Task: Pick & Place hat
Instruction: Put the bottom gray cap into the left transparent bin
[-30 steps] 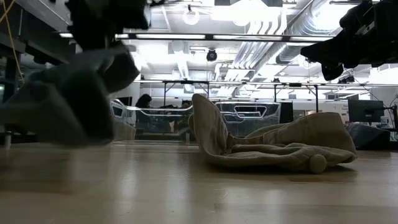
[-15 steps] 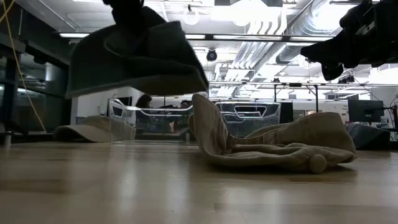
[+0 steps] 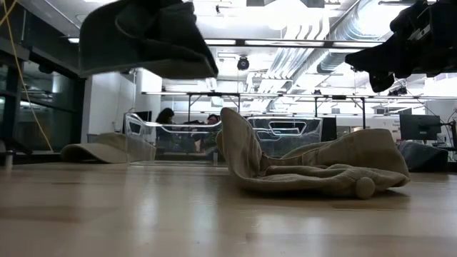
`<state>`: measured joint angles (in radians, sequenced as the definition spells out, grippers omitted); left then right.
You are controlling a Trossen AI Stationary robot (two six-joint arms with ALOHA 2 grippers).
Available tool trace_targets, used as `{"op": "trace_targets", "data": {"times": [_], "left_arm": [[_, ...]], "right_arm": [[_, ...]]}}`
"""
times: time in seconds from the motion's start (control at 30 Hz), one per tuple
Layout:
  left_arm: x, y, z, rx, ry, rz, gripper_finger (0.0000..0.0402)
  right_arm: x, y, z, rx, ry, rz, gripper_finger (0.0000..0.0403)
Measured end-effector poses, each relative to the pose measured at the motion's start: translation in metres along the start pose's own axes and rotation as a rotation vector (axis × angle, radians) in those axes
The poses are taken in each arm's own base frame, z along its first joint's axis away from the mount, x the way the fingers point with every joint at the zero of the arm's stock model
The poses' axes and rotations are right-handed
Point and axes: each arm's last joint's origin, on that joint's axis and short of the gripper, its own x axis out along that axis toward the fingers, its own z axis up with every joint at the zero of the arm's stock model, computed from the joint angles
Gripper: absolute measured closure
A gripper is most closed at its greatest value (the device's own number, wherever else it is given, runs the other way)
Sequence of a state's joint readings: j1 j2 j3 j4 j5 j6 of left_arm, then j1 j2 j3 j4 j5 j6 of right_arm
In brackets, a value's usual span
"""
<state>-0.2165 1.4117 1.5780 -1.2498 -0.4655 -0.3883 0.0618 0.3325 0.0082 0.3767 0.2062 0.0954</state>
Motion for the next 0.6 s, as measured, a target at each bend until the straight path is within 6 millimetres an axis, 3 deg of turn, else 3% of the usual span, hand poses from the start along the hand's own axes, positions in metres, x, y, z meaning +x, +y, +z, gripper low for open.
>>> {"op": "trace_targets", "data": {"times": [0.27,0.6], "left_arm": [[-0.014,0.036,0.01,-0.09,-0.031,-0.041,0.0401],[-0.011,0.067,0.019,-0.14,-0.08,-0.158,0.0401]], "right_arm": [[0.0,0.0,0.0,-0.061,0.002,-0.001,0.0402],[0.0,0.0,0.0,-0.013,-0.002,-0.006,0.0402]]}}
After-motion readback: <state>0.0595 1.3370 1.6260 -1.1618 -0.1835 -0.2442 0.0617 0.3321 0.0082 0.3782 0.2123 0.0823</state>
